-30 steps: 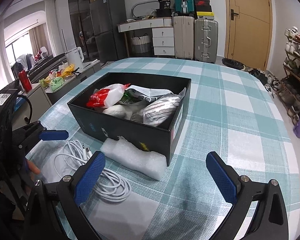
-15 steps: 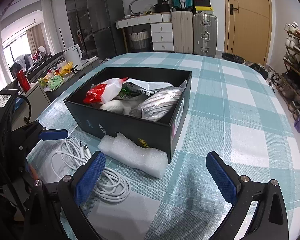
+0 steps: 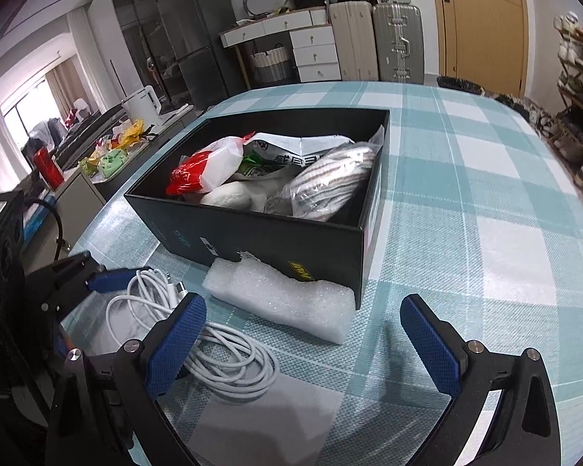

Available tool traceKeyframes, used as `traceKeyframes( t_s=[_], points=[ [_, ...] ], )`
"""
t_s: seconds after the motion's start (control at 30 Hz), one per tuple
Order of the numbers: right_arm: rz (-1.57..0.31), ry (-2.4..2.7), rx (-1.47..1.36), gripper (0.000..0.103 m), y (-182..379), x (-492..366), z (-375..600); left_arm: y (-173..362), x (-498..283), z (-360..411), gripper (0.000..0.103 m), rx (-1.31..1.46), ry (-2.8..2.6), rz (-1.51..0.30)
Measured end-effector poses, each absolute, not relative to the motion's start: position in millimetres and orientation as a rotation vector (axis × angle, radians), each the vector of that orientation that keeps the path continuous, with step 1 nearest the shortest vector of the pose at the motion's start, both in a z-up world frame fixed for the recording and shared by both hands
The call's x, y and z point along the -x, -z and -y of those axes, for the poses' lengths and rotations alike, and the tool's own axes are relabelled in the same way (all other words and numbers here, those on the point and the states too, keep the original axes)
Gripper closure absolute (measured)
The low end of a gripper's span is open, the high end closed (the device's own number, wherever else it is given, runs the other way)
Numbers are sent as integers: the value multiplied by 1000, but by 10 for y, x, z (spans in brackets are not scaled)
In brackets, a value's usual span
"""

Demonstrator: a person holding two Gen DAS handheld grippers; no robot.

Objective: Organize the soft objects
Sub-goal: 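Grasp the coiled white cable with the left gripper while the right grasps the white foam block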

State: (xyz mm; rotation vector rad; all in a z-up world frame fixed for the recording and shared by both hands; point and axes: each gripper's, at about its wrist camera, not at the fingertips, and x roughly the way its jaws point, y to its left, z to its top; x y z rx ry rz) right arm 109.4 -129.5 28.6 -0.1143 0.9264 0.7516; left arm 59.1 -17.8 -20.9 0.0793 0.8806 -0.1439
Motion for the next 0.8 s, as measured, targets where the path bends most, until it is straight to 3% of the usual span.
traceKeyframes(
  t_s=[0.17,0.37,0.8],
  points=[
    [-933,-760,89,3,-282,-1099,1287,197,-579,169,25,-68,148,-874],
    [-942,-767,84,16,-272,-1103,1252,194,-575,163,25,-63,152,-868],
    [-946,-757,66,33,-274,-1129,1285,185,-578,173,25,-67,155,-867]
  ],
)
